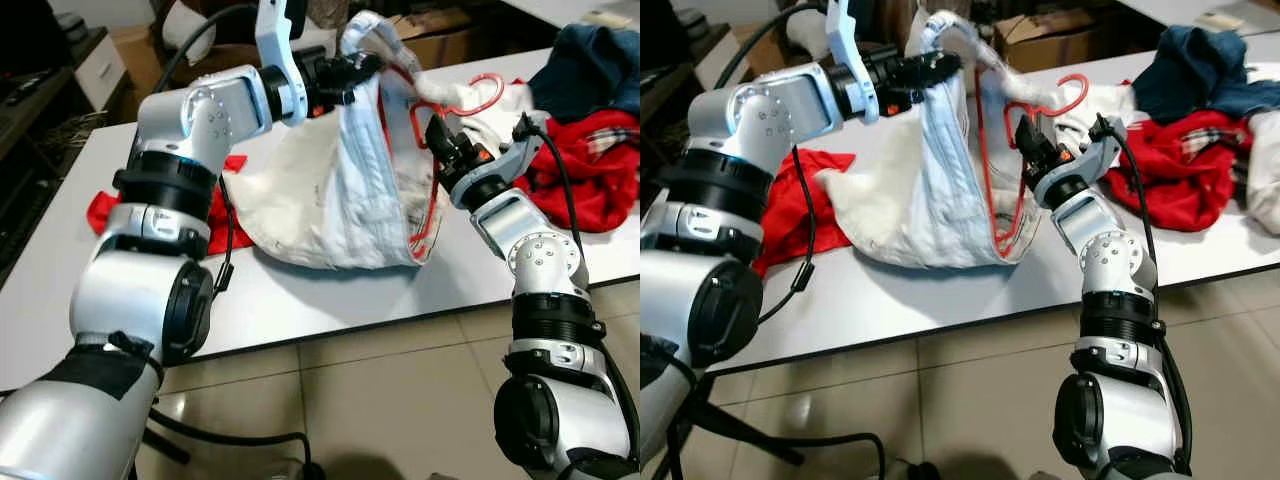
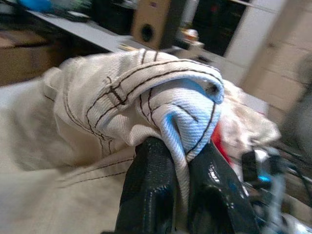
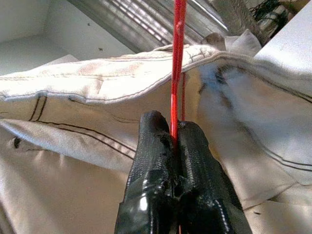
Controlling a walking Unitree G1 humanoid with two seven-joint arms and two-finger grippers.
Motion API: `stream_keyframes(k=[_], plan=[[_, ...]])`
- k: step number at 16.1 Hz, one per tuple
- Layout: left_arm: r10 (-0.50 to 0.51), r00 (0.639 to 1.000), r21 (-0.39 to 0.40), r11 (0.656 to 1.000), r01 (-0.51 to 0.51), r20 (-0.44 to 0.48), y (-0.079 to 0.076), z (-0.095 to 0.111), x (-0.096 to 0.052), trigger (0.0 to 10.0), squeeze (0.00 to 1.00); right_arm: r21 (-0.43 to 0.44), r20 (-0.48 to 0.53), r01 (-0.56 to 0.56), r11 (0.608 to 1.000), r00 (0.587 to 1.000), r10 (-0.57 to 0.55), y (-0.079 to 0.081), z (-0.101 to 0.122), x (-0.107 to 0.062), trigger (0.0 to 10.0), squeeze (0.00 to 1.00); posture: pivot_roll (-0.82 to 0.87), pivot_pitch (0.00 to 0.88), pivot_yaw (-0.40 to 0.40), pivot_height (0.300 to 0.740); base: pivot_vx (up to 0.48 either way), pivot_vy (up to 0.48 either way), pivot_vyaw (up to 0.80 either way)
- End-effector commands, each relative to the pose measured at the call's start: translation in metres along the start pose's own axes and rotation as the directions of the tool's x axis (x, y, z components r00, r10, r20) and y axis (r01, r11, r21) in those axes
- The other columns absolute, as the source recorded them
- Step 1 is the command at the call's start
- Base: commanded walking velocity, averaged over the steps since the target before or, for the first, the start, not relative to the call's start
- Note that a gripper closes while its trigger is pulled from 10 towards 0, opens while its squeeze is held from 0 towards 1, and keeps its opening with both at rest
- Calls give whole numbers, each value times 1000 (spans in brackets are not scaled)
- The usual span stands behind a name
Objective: Hang hanger
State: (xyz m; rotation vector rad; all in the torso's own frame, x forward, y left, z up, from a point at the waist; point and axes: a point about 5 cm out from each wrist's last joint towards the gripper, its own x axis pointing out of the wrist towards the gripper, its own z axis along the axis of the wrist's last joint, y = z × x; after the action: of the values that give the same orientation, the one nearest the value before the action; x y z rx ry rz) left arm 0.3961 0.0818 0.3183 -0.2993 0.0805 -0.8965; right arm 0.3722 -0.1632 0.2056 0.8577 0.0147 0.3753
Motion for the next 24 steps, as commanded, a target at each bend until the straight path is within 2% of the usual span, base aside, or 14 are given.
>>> stream_keyframes(k=[1,2,4,7,8,9,11,13,14,16,17,19,21,24], plan=[[43,996,2,999,-43,77,1,20,-3,0,0,5,4,-37,999,999,37,7,1,0,10000,0,-145,0,203,740,0,0,0],[37,995,-69,997,-31,93,-1,22,-2,0,0,-1,1,-17,1000,1000,17,3,-2,-2,10000,0,-146,0,202,740,0,0,0],[-31,997,-107,994,38,70,-10,20,1,0,0,-10,37,30,999,999,-30,-8,-13,-2,10000,0,-146,0,195,740,0,0,0],[-102,994,-171,979,109,50,-22,19,4,0,0,75,130,109,991,985,-118,-19,-22,4,10000,0,-144,0,188,740,0,0,0],[-122,990,-237,962,135,71,-28,25,6,0,0,154,179,135,979,970,-162,-23,-28,5,10000,0,-144,0,188,740,0,0,0],[-140,988,-251,956,152,65,-33,25,7,0,0,208,209,132,969,962,-176,-25,-31,6,10000,0,-139,0,184,740,0,0,0],[-176,984,-187,967,171,-9,-41,12,8,0,0,350,298,14,937,946,-125,-19,-33,7,10000,0,-140,0,183,740,0,0,0],[-194,981,-232,955,185,-20,-44,6,7,0,0,387,352,-28,922,928,-120,-17,-30,5,10000,0,-140,0,179,740,0,0,0],[-201,979,-274,942,192,-7,-50,3,8,0,0,385,320,11,923,936,-144,-19,-38,6,10000,0,-137,0,177,740,0,0,0],[-171,985,-334,927,174,36,-54,7,15,0,0,247,157,192,950,959,-234,-24,-71,8,10000,0,-137,0,175,740,0,0,0],[-152,986,-365,916,168,73,-54,15,18,0,0,174,87,311,935,940,-329,-34,-83,4,10000,0,-137,0,177,740,0,0,0],[-117,986,-392,907,156,123,-56,28,23,0,0,168,-15,484,858,872,-489,-54,-97,-5,10000,0,-138,0,182,740,0,0,0],[-63,988,-388,915,114,141,-53,34,25,0,0,171,-94,516,839,857,-507,-58,-106,-9,10000,0,-140,0,191,740,0,0,0],[102,976,-380,925,-23,190,-36,42,23,0,0,223,-111,511,830,859,-499,-56,-104,-11,10000,0,-149,0,202,740,0,0,0]])
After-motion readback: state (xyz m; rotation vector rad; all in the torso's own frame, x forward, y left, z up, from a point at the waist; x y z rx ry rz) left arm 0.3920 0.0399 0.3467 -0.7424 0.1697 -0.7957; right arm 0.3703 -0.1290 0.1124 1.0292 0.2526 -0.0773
